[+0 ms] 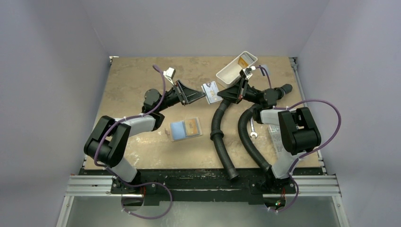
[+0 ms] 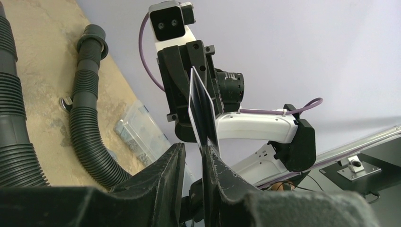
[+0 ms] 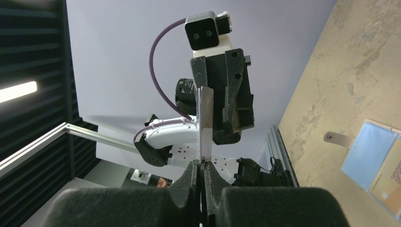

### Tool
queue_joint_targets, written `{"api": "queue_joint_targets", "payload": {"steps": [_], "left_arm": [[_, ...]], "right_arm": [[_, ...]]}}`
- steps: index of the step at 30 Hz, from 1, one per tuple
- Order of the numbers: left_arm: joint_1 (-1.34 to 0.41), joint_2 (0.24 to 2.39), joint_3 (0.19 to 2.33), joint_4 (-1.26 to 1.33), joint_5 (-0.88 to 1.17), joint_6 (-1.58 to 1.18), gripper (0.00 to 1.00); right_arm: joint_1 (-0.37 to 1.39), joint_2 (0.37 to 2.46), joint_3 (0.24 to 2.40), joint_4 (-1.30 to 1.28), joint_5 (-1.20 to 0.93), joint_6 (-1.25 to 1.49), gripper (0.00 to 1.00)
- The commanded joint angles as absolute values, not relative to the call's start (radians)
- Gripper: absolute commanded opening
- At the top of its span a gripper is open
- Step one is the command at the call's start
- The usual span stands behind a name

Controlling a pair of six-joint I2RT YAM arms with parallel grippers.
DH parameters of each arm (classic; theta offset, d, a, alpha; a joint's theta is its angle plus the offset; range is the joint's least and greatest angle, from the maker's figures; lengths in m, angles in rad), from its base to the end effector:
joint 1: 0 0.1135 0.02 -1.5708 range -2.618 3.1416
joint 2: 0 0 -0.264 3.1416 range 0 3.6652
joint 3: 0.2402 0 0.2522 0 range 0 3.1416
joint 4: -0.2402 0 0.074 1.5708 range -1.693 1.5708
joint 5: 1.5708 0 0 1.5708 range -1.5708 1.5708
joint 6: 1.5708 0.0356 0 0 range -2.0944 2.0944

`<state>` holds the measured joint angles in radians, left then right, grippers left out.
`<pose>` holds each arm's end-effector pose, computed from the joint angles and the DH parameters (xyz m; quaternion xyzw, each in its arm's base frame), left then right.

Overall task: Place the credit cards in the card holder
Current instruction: Place the credit card in the storage box.

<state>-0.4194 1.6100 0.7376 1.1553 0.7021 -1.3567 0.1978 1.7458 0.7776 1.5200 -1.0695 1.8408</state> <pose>0.2929 -0.1558 0.2565 -0.0093 0.6272 -0.7129 0.3136 0.3192 0.0958 0.2534 0.0042 0.6116 0.7700 0.1818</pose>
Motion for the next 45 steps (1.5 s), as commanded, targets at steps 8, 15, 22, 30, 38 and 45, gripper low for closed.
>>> {"api": "queue_joint_targets", "payload": {"steps": [8,15,22,30,38,45], "left_arm": [[-0.429,1.631,0.803,0.980,0.679,-1.259,0.21],[-0.446,1.682,0.838,1.116,0.721,-1.379,0.23],[-0.451,1.780,0.793,1.488,0.736,-1.639,0.21],[-0.451,1.719,0.789,1.302,0.692,-1.479,0.00],[-0.434,1.638,0.903,0.758,0.593,-1.246,0.00],[-0.431,1.757,1.048,0.698,0.599,-1.238,0.00]], "right_arm": [[0.217,1.712,0.770,1.813,-1.083,1.826,0.00],[0.217,1.705,0.764,1.710,-1.089,1.732,0.00],[0.218,1.681,0.753,1.582,-1.074,1.623,0.00],[0.217,1.671,0.755,1.481,-1.057,1.557,0.00],[0.217,1.614,0.787,1.041,-1.003,1.260,0.00],[0.187,1.652,0.871,0.866,-0.959,1.163,0.00]]}}
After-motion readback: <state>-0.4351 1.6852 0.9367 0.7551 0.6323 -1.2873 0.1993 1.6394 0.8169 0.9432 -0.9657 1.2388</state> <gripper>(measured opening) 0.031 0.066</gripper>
